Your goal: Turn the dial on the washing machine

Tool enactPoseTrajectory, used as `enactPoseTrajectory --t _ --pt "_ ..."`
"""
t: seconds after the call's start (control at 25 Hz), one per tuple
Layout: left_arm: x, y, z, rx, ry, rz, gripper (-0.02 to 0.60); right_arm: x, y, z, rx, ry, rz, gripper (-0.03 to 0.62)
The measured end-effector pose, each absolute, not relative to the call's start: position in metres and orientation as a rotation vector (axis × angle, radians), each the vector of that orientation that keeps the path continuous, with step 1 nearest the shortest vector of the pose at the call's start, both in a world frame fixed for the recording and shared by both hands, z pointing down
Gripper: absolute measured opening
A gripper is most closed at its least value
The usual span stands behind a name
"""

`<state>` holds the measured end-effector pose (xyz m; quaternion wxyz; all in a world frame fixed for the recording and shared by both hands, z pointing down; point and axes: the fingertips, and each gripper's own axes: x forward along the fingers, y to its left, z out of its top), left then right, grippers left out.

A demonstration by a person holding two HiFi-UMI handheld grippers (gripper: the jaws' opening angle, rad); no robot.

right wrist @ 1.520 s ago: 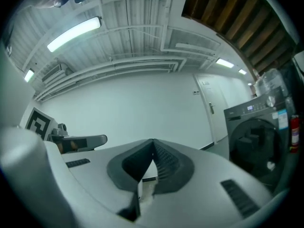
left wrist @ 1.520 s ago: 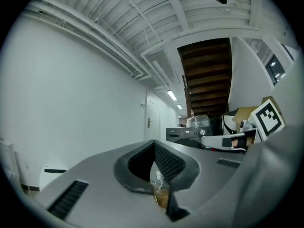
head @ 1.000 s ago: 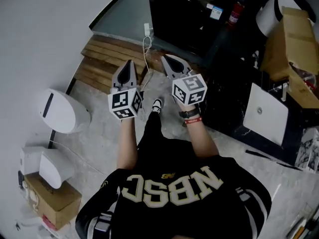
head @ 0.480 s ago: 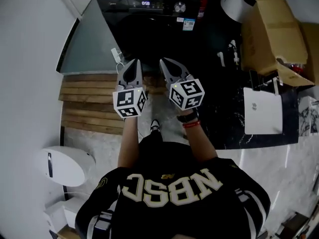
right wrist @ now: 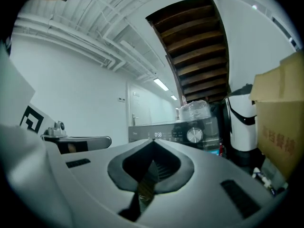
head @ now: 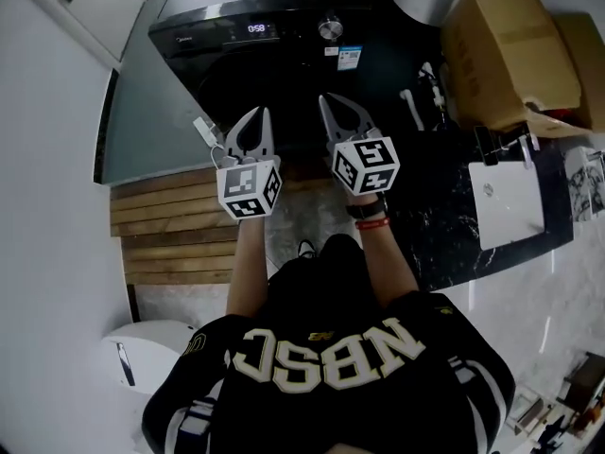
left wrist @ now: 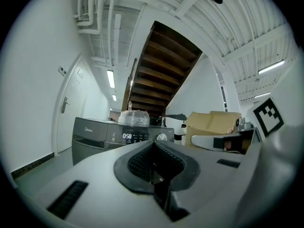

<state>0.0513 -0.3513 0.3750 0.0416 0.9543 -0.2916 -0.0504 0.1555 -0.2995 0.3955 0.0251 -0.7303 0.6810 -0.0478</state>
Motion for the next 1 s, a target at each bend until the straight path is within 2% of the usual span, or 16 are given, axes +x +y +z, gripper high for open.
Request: enactPoseTrajectory --t 0.36,0.48,0.76,1.0 --pt "0.100 -0.383 0.380 2.958 -0.814 -0.116 0.014 0.217 -0.343 0.395 -2.481 2.178 -0.043 0.005" --pt "0.110 -0.394 0.386 2.946 -0.828 -0.107 0.014 0.228 -0.362 0.399 -2.515 2.253 -0.006 0.023" --pt "0.141 -0.419 0.390 2.932 -0.831 -0.112 0.014 0.254 -0.407 0.408 -2.643 2.447 0.165 0.098" --pt "0.150 -0.442 0.395 2.927 -0.830 -0.099 0.014 0.278 -0.437 0.413 -2.842 2.518 0.450 0.166"
